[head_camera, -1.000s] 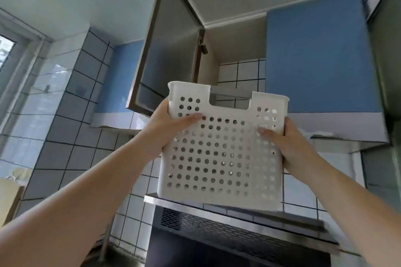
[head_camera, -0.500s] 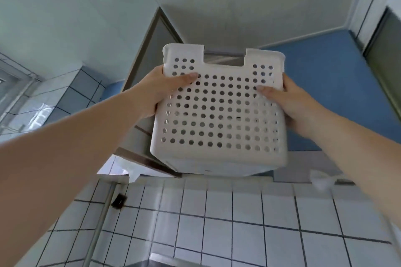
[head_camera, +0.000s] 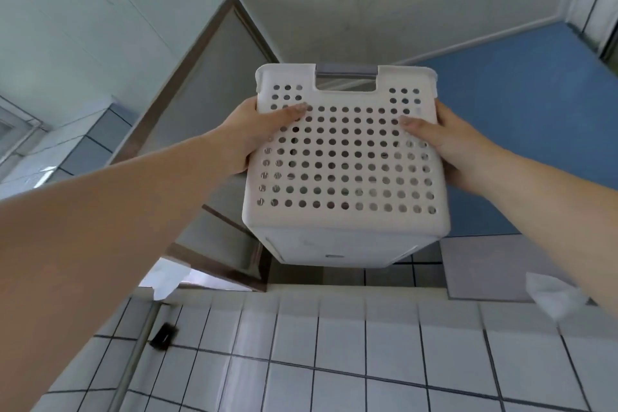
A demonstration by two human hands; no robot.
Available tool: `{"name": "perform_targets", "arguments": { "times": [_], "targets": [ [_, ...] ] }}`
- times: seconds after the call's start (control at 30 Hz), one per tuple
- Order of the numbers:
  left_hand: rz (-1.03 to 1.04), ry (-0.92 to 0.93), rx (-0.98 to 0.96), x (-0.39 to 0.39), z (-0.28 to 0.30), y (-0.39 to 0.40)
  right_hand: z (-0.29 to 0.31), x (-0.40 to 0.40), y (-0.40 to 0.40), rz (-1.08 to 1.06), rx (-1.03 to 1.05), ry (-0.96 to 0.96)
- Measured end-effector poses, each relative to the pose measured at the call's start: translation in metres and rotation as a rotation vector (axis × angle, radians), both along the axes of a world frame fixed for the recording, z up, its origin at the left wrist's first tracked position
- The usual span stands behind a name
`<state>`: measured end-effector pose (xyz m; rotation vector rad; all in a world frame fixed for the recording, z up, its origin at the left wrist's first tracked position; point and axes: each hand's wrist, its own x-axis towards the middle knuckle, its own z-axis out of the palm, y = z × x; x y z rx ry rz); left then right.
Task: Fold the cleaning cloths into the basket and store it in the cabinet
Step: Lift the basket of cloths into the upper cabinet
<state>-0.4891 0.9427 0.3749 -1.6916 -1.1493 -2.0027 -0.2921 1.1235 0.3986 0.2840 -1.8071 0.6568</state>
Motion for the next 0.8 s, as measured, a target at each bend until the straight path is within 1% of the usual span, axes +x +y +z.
{"name": "perform_targets", "arguments": {
  "times": [0.13,0.27,0.43,0.53,0.63,0.8],
  "targets": [
    [-0.02,-0.011,-0.004,-0.023,0.002,0.034,-0.004,-0.017,0.027,-0.009,-0.031,0.029],
    [-0.056,0.005,-0.043,-0.049,0.004,0.074,-0.007,-0.032,0.057,-0.068,-0.043,0.04],
    [-0.136,0.036,-0.032,-0.084,0.005,0.118,-0.006,-0.058,0.084,-0.121,-0.058,0.049],
    [-0.165,0.056,-0.012,-0.1,0.008,0.139,-0.004,-0.073,0.102,-0.105,-0.07,0.046],
    [-0.134,0.04,0.027,-0.117,0.012,0.164,-0.003,-0.087,0.118,-0.131,-0.085,0.04],
    [0.017,-0.02,0.119,-0.138,0.01,0.204,-0.004,-0.12,0.152,-0.233,-0.124,0.048]
  ]
}}
